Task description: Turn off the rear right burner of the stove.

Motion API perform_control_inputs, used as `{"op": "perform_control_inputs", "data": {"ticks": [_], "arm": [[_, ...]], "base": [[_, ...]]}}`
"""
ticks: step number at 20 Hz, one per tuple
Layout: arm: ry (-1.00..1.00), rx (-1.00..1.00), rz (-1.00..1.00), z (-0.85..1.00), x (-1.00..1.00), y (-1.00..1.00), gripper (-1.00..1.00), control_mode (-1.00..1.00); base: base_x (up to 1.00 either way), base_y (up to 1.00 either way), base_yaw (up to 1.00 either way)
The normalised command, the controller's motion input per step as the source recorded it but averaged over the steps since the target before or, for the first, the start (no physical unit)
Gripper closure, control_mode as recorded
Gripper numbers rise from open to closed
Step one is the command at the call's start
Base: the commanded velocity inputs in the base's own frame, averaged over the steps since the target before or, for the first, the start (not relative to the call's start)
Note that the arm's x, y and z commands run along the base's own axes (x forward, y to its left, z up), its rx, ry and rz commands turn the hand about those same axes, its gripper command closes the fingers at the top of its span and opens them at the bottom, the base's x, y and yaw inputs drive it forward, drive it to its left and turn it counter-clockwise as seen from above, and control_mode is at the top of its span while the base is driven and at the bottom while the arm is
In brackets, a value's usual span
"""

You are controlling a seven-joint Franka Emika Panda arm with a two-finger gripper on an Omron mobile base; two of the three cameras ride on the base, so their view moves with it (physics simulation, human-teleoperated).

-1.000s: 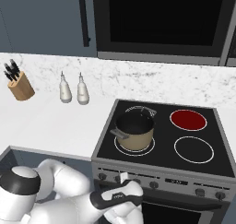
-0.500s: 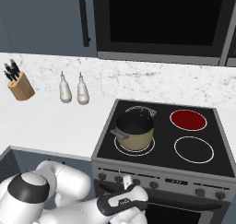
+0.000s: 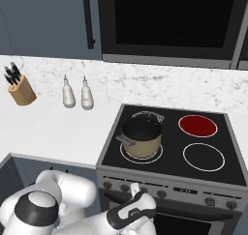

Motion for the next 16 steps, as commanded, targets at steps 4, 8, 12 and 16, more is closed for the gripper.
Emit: {"op": "perform_control_inputs", "data": {"ticks": [4,8,12,16], "arm": [[0.00,0.00,0.00,-0.11,0.15,0.00,-1.00,-1.00],[0.00,0.00,0.00,-0.20,0.03,0.00,-1.00,-1.00],[0.00,0.00,0.00,-0.17,0.06,0.00,-1.00,-1.00],[0.00,0.00,0.00,-0.15,0.09,0.00,-1.00,-1.00]], "base": [[0.00,0.00,0.00],[0.00,0.00,0.00],[0.00,0.00,0.00],[0.00,0.00,0.00]]}}
